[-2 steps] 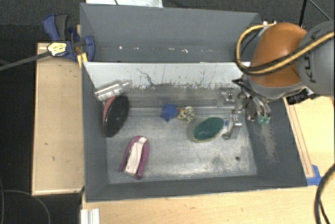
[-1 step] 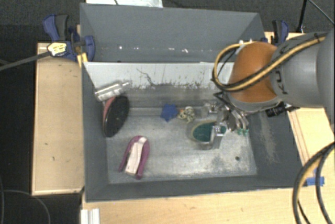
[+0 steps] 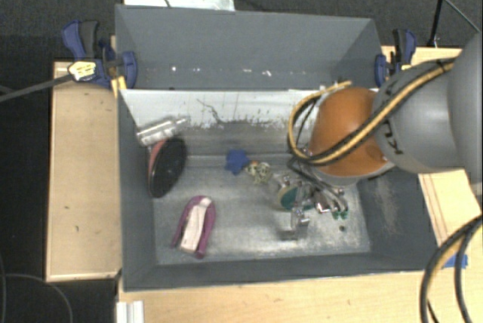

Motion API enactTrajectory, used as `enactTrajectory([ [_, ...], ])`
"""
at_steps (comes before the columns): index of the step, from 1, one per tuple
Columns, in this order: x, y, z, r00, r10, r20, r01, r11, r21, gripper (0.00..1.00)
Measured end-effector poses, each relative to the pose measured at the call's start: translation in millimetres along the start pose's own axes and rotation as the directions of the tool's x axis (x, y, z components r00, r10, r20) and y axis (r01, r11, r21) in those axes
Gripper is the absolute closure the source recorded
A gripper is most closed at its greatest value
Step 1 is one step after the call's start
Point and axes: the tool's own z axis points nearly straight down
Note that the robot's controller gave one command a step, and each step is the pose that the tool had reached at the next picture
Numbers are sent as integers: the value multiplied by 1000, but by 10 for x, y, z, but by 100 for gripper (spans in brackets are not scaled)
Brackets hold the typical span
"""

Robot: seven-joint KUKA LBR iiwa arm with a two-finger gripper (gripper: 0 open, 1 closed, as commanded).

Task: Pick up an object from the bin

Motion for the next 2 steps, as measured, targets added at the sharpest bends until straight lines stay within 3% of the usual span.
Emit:
enactTrajectory([
  [1, -56, -791, -921, 991, -136, 9, 136, 991, 8, 0],
  [2, -447, -479, -191, 990, -144, 2, 144, 990, 0, 0],
])
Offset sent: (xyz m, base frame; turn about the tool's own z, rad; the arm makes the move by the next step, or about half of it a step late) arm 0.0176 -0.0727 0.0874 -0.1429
